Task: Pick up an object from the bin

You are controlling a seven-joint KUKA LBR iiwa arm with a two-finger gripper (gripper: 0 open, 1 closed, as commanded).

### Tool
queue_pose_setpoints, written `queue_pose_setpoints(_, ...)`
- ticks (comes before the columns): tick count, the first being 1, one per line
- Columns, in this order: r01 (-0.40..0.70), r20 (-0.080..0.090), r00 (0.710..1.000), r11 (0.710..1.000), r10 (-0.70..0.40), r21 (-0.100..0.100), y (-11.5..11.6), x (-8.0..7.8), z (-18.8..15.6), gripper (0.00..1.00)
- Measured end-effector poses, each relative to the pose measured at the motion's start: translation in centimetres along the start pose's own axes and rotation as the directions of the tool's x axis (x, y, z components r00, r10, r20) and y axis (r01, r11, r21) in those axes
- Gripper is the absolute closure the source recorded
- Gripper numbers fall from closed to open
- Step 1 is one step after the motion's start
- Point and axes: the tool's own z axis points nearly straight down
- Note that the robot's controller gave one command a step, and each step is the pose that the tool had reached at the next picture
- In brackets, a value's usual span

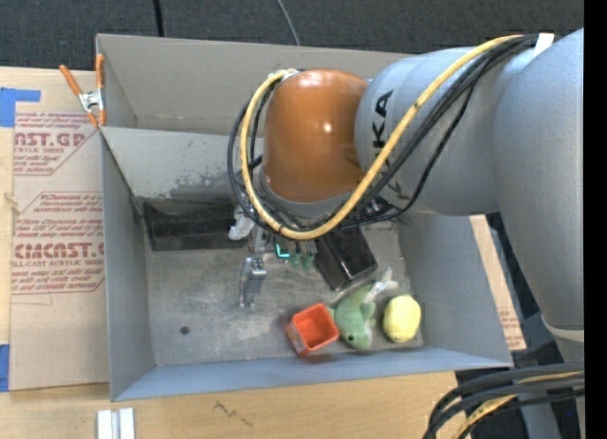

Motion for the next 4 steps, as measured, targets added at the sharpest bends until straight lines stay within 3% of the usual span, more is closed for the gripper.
queue_pose_setpoints(1, -0.001, 0.008, 1.0, 1.0, 0.001, -0.001, -0.1, -0.2, -0.4, 0.0)
queue_pose_setpoints(2, 0.098, 0.005, 0.995, 0.995, -0.098, -0.011, 0.5, -3.6, 5.0, 0.0)
queue_pose_setpoints(3, 0.103, 0.027, 0.994, 0.994, -0.103, -0.022, 1.2, -3.8, 4.9, 0.0)
queue_pose_setpoints(4, 0.096, 0.028, 0.995, 0.995, -0.096, -0.022, 1.2, -3.8, 4.9, 0.0)
